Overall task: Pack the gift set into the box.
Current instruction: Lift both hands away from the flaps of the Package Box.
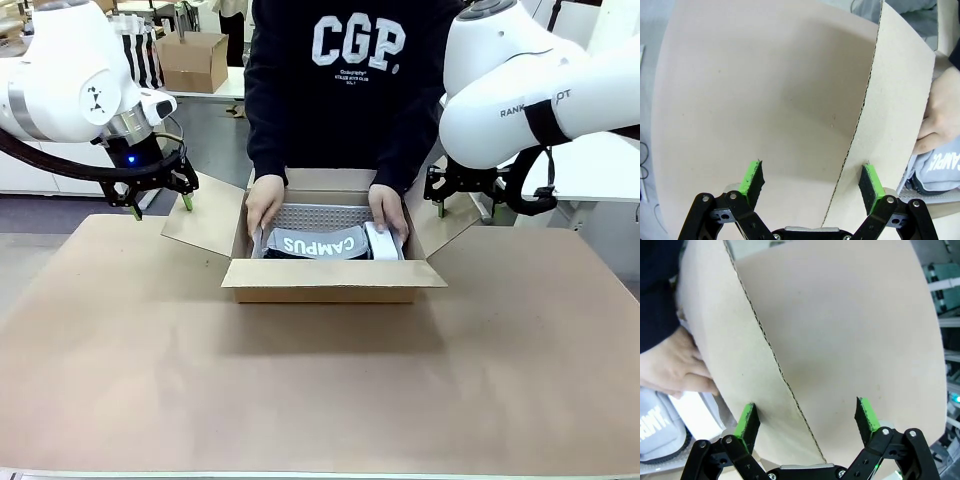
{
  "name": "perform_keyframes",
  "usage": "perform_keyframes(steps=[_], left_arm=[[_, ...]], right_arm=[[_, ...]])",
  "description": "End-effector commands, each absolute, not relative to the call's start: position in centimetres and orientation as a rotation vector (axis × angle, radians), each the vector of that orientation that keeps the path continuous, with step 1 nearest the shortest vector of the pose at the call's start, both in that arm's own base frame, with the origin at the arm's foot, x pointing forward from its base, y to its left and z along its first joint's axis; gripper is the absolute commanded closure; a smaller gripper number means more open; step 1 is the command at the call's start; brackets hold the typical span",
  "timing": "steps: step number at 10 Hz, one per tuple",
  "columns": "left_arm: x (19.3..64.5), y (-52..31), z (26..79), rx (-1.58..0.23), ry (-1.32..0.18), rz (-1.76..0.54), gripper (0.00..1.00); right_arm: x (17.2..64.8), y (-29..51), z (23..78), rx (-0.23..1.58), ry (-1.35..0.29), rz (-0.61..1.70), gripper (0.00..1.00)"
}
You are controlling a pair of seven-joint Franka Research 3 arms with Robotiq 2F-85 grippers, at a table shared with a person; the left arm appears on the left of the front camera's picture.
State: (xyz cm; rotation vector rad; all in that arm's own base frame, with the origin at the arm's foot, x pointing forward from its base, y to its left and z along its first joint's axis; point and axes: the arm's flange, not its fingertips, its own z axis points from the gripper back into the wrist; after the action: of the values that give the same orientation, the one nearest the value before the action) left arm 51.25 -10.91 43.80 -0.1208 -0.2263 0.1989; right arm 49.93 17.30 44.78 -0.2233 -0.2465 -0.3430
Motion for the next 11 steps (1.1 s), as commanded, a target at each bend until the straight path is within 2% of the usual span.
perform_keyframes(steps=[1,11], left_arm=[[51.31,-10.97,43.90,-0.101,-0.224,0.213,0.00],[51.31,-10.97,43.90,-0.101,-0.224,0.213,0.00]], right_arm=[[50.35,17.49,44.98,-0.246,-0.260,-0.362,0.00],[50.35,17.49,44.98,-0.246,-0.260,-0.362,0.00]])
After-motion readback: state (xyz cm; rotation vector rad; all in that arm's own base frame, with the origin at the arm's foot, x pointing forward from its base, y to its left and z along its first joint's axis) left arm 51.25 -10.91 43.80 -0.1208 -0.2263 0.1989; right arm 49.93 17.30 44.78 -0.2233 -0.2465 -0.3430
